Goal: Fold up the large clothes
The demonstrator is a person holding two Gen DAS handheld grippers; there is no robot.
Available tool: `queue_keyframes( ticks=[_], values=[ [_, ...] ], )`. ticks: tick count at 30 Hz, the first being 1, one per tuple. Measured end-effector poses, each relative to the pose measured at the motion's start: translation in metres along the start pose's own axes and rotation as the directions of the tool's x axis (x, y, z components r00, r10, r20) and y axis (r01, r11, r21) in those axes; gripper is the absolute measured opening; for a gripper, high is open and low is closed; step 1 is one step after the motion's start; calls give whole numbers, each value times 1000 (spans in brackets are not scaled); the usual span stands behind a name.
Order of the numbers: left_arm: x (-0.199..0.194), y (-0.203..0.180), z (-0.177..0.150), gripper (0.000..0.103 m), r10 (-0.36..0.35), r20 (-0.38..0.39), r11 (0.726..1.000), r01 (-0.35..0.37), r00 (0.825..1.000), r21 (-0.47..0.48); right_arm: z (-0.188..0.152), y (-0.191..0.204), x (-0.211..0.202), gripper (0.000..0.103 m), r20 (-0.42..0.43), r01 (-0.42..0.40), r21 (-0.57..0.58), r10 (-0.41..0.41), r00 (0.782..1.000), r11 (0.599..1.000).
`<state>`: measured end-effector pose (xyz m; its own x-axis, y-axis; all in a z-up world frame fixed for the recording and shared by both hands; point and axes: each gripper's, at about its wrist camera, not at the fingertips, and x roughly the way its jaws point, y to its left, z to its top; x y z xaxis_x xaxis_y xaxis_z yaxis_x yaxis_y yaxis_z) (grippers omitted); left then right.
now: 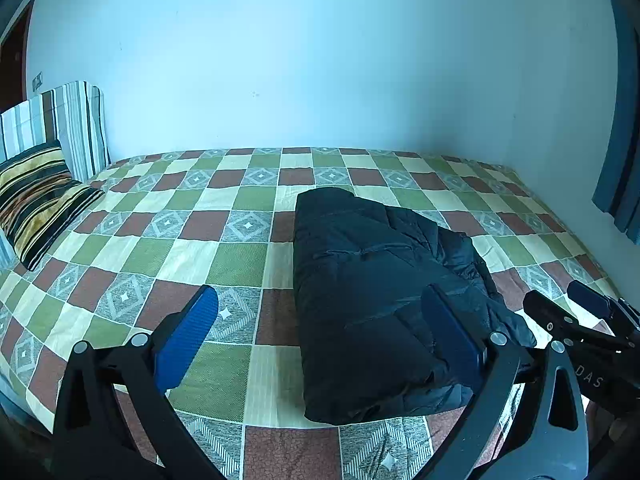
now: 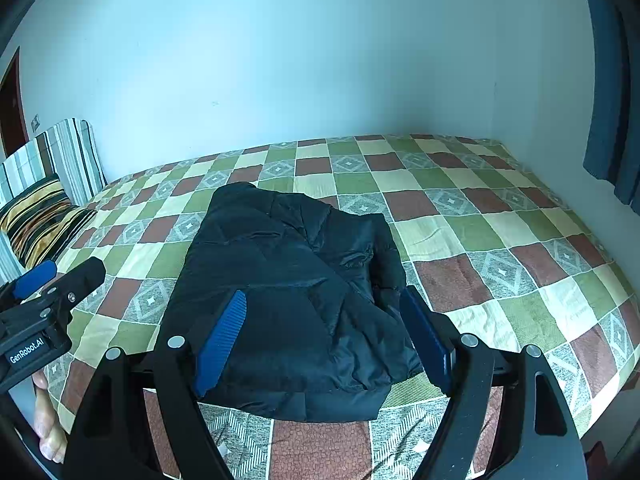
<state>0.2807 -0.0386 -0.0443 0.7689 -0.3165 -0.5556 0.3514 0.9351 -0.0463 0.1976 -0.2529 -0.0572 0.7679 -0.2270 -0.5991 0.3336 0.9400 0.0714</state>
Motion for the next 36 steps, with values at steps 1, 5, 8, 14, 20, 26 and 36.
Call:
queue_keyframes(
  ticks=[1, 5, 8, 14, 20, 26, 36],
  values=[
    [-1, 0, 0, 101, 3, 0, 1000, -3, 1000, 1, 0, 0, -1, 78, 1, 0, 0, 0, 1000, 1000],
    [-5, 0, 0, 101, 6, 4, 1000, -6, 1000, 8, -1, 0, -6, 78, 7, 0, 0, 0, 1000, 1000],
    [-7, -2, 0, 101, 15, -3, 1000, -15, 1000, 14, -1, 1, -8, 78, 9, 0, -3, 0, 1000, 1000],
    [-10, -1, 0, 101, 59, -3, 998, -59, 998, 3, -2, 1, -13, 78, 15, 1, -7, -1, 1000, 1000],
    [-13, -1, -1, 101, 36, 6, 999, -36, 999, 2, -4, 1, -14, 78, 15, 2, -2, -2, 1000, 1000],
    [-16, -8, -3, 101, 45, 36, 998, -47, 998, 46, -4, 0, -13, 78, 12, 2, -1, -2, 1000, 1000],
    [-4, -3, -1, 101, 33, 13, 998, -33, 999, 47, -4, -6, -7, 78, 6, 16, 11, -16, 1000, 1000]
  ],
)
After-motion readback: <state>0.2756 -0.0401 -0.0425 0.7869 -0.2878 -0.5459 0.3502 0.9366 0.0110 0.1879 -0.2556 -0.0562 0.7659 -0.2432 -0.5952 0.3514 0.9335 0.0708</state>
